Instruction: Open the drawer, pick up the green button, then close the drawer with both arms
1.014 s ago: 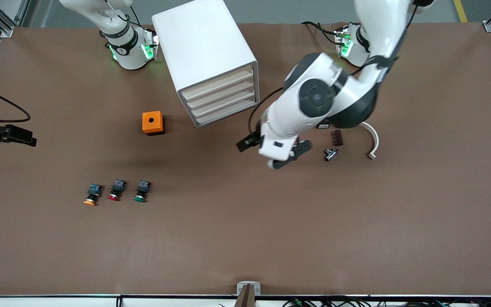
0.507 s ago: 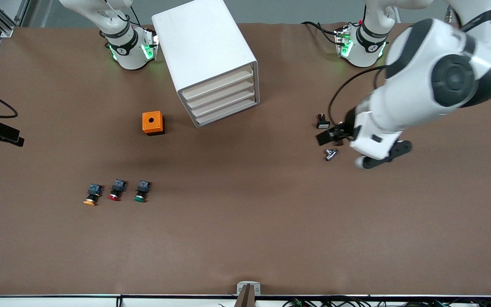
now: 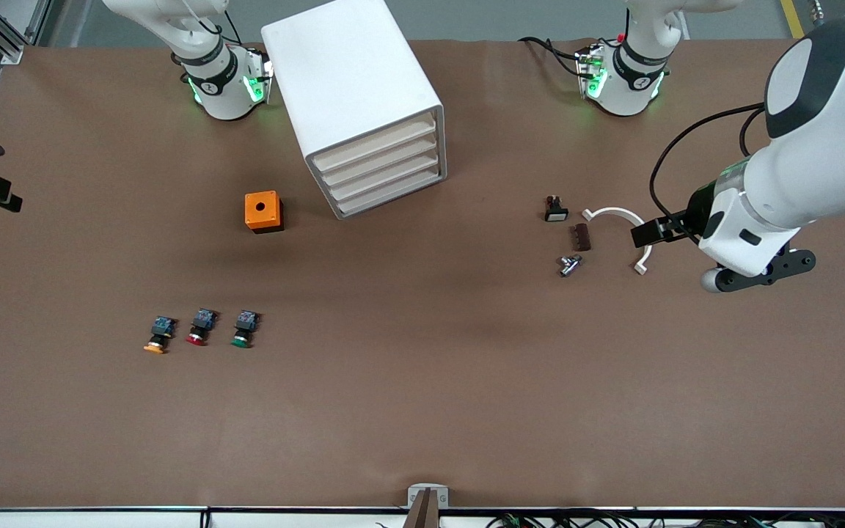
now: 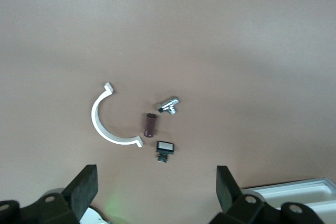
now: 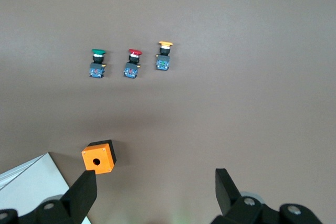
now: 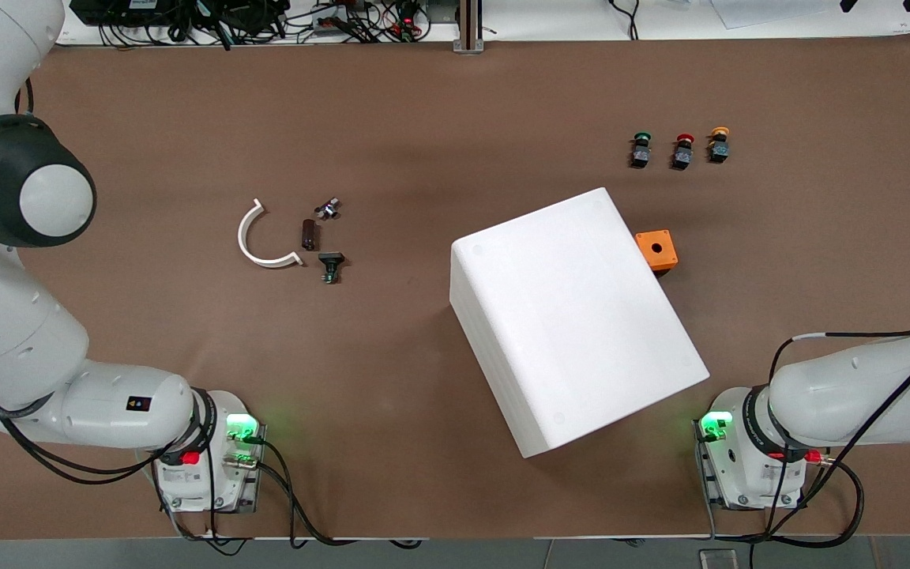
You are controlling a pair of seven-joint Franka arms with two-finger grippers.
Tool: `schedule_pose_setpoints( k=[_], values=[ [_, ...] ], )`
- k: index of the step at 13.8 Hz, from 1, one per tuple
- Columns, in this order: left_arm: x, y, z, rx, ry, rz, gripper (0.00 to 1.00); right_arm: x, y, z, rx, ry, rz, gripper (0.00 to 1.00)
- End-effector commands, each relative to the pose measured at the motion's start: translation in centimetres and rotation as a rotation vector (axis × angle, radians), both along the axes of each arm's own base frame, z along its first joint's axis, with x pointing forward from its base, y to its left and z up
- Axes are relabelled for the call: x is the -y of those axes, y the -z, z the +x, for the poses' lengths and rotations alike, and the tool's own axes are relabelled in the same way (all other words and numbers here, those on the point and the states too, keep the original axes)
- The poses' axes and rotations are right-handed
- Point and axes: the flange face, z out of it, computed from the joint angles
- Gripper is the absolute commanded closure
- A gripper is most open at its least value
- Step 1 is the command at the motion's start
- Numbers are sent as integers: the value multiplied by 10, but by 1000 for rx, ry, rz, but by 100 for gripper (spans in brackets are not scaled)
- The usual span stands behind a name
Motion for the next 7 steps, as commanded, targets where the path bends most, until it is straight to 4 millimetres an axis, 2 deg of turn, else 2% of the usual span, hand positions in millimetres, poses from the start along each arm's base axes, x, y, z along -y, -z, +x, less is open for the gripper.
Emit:
schedule_pose_setpoints(
  k=[1, 2, 3, 7],
  values=[
    [-22, -2, -8, -2, 33, 32, 1, -4, 6, -37, 49, -17, 18, 0],
    [-33, -2, -8, -4, 43, 29, 1, -2, 12, -49, 80, -14, 21, 0],
    [-43, -2, -9, -7, 68, 23, 1, -3, 12, -53, 95, -16, 18, 0],
    [-69, 0, -15, -14, 109, 45, 1, -9, 8, -51, 105, -49, 0, 0]
  ],
)
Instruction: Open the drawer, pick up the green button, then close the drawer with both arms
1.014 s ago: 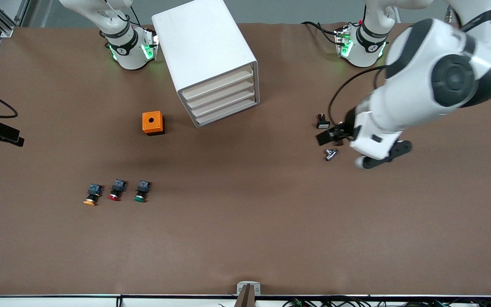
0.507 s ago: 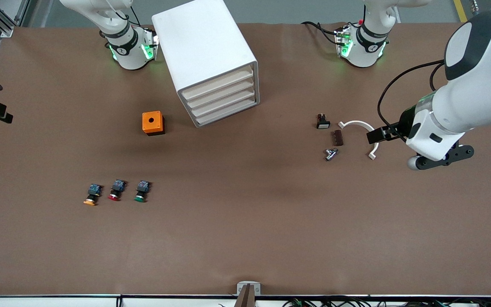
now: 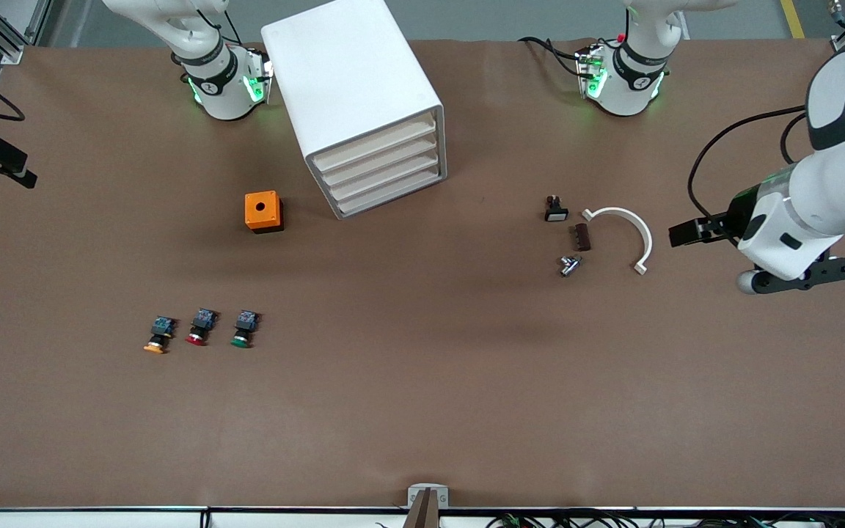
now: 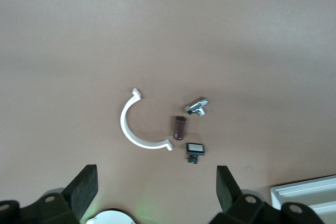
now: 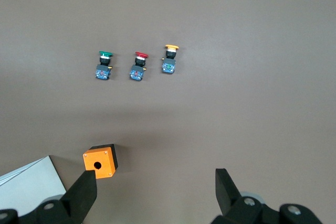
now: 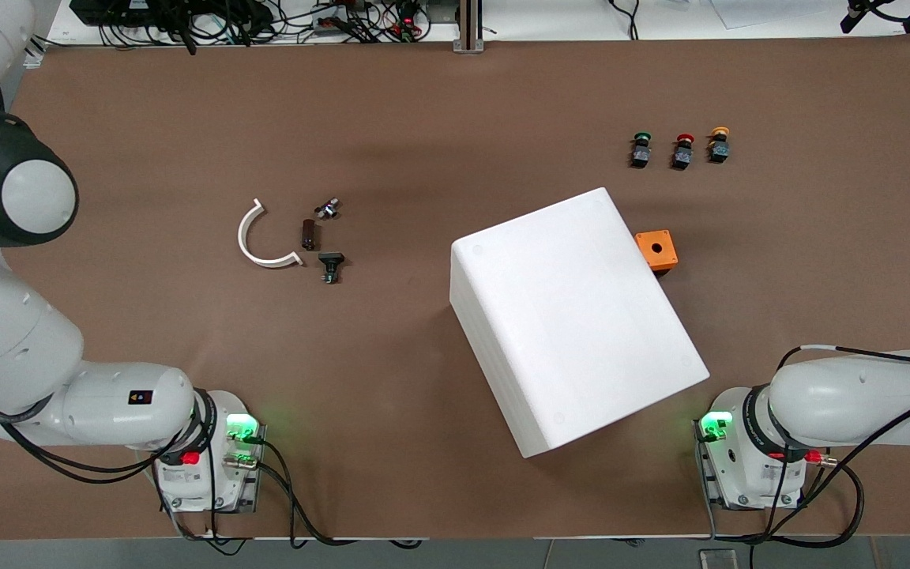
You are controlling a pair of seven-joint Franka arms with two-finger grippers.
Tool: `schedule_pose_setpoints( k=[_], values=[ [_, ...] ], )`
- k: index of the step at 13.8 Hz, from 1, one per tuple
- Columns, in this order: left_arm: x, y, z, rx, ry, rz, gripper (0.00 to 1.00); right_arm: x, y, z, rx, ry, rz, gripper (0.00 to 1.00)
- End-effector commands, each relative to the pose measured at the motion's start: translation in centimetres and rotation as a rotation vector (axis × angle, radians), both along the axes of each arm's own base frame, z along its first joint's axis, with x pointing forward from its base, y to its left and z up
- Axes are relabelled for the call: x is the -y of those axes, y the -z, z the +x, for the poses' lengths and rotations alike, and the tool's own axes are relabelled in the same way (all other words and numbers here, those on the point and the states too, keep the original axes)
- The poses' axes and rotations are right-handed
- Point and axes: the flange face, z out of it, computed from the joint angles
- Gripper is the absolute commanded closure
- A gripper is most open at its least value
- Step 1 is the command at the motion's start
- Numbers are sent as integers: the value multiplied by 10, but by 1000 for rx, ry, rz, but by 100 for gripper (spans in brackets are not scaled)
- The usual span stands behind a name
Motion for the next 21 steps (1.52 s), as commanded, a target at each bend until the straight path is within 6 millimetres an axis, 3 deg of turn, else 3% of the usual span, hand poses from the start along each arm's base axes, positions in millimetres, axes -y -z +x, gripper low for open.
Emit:
schedule_pose_setpoints(
  k=[1, 5, 8, 10, 12, 15, 21],
  values=[
    [-13, -4, -16, -5, 47, 34, 1, -7, -4, -5, 14, -30, -22, 0],
    [-57, -5, -33, 9, 101, 29, 1, -16, -15, -6, 8, -36, -25, 0],
    [-71, -1, -55, 70, 115, 24, 1, -11, -23, -4, -2, -22, -28, 0],
    [-74, 2, -66, 103, 111, 21, 1, -7, -21, -5, -19, -4, -23, 0],
    [-64, 3, -70, 111, 131, 21, 1, -7, -19, -5, -29, 0, -17, 0],
    [-65, -8, -75, 133, 129, 20, 1, -8, -21, -5, -25, -2, -8, 0],
    [-66, -43, -58, 234, 125, 19, 1, -13, -29, -5, -20, -12, -19, 0]
  ],
)
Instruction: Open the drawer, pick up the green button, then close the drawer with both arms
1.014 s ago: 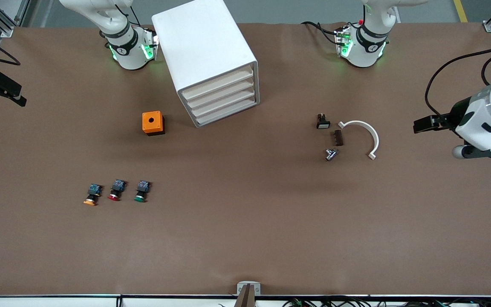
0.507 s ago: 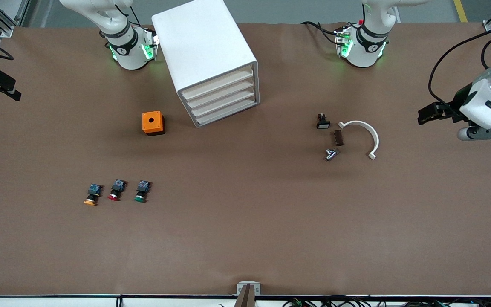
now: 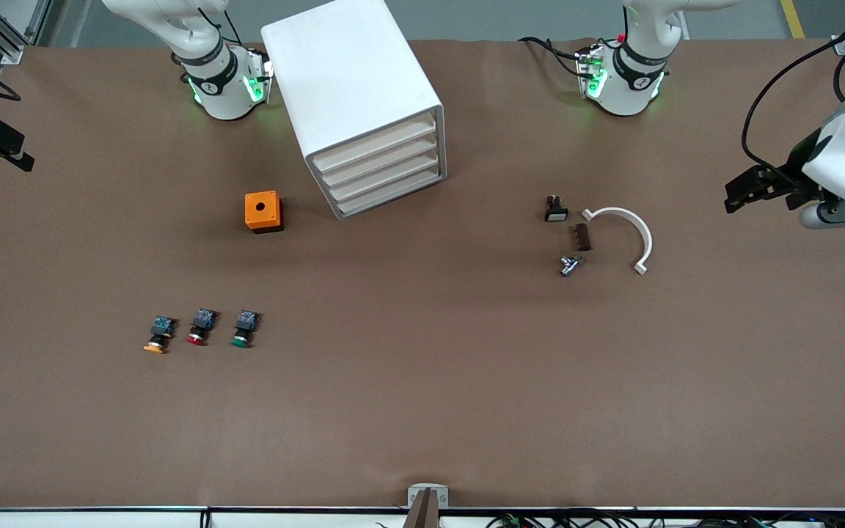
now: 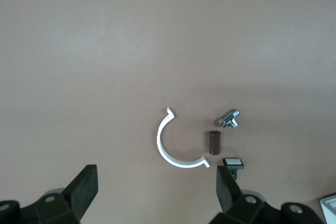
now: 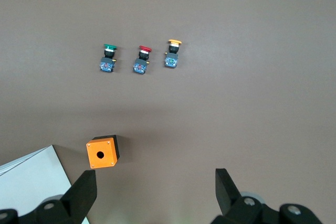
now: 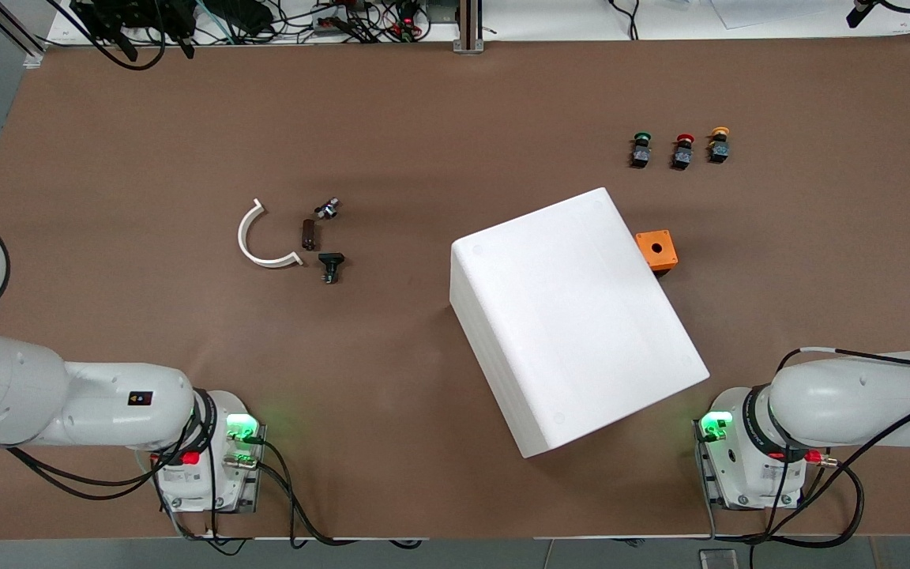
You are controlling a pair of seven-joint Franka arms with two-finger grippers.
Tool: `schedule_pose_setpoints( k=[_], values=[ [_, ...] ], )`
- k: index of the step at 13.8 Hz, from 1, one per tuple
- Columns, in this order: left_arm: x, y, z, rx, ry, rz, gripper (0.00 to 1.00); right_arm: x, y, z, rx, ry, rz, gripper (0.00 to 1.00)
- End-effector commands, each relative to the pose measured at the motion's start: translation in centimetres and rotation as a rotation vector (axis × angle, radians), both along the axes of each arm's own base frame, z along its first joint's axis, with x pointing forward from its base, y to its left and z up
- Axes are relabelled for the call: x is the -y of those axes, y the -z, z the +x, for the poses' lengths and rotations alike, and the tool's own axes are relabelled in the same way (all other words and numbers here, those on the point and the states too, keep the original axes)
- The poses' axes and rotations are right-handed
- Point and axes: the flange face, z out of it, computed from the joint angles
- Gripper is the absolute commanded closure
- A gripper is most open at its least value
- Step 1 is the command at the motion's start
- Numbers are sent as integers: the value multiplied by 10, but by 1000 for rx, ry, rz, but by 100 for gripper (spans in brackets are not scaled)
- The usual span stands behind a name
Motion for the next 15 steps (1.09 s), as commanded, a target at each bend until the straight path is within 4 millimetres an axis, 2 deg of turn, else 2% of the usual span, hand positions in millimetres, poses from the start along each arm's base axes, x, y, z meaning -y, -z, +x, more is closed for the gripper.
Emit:
schedule_pose_setpoints(
  k=[1, 5, 15],
  values=[
    [-3, -20, 7, 47, 11, 2, 1, -3, -6, 2, -4, 6, -14, 0],
    [-5, -41, 15, 91, 10, 4, 1, -2, -8, 3, 6, 3, -46, 0],
    [-4, -55, 12, 99, 5, -3, 1, 0, -7, 4, 15, 10, -53, 0]
  ],
)
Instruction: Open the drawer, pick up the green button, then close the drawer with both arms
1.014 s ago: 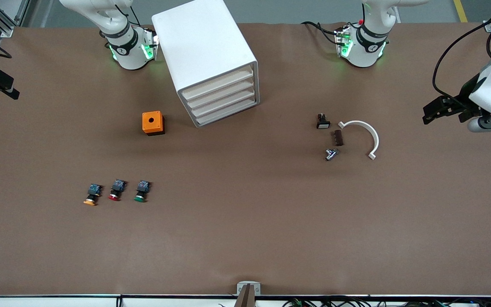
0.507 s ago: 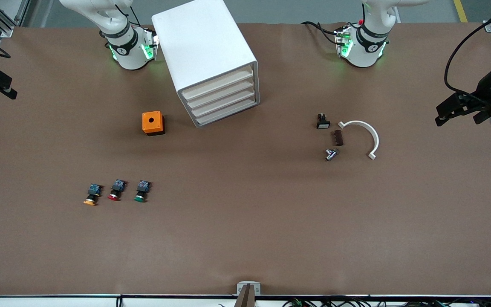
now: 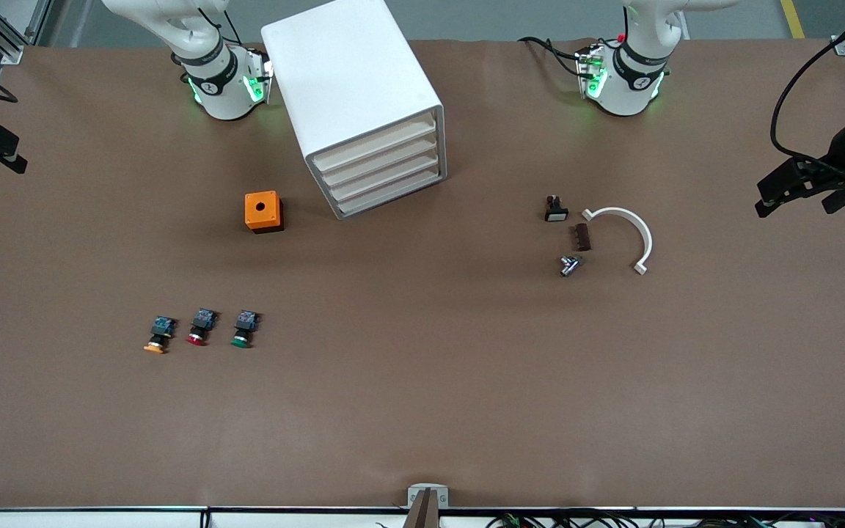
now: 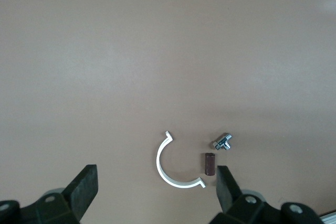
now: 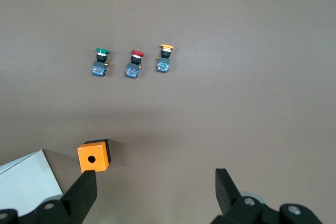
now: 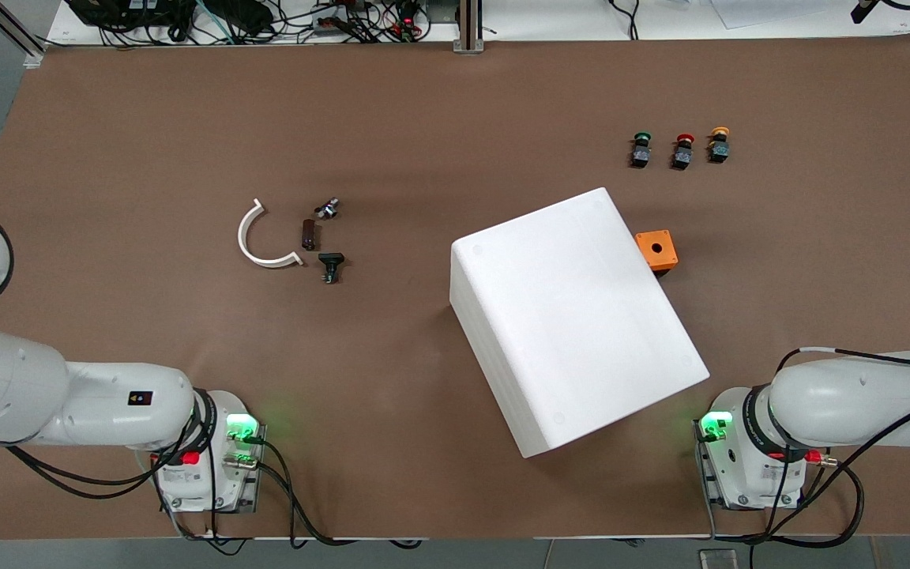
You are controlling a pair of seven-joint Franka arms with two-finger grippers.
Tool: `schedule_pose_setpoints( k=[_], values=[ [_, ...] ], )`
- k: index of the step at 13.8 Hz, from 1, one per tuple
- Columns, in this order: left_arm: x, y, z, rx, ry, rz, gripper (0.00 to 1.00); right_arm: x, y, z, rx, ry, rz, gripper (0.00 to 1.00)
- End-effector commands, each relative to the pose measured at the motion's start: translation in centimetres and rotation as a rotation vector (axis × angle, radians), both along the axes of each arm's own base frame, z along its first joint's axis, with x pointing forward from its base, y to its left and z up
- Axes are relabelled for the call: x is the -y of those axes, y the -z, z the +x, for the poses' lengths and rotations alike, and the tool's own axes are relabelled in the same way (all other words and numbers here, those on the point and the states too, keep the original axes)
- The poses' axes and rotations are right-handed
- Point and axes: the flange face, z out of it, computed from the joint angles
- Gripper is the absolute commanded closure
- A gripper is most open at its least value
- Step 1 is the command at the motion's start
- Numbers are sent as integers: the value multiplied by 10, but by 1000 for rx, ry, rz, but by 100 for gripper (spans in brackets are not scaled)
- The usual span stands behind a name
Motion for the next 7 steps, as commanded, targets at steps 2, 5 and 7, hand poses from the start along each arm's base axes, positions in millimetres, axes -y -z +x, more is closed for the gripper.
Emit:
schedule_pose_setpoints(
  k=[2, 5, 7],
  values=[
    [0, -6, 1, -3, 11, 5, 1, 0, -3, 2, 0, 14, -12, 0],
    [1, -6, 1, -6, 11, 4, 1, 2, -4, 1, 2, 19, -11, 0],
    [1, -6, 1, -6, 11, 4, 1, 2, -3, 2, 3, 17, -11, 0]
  ],
)
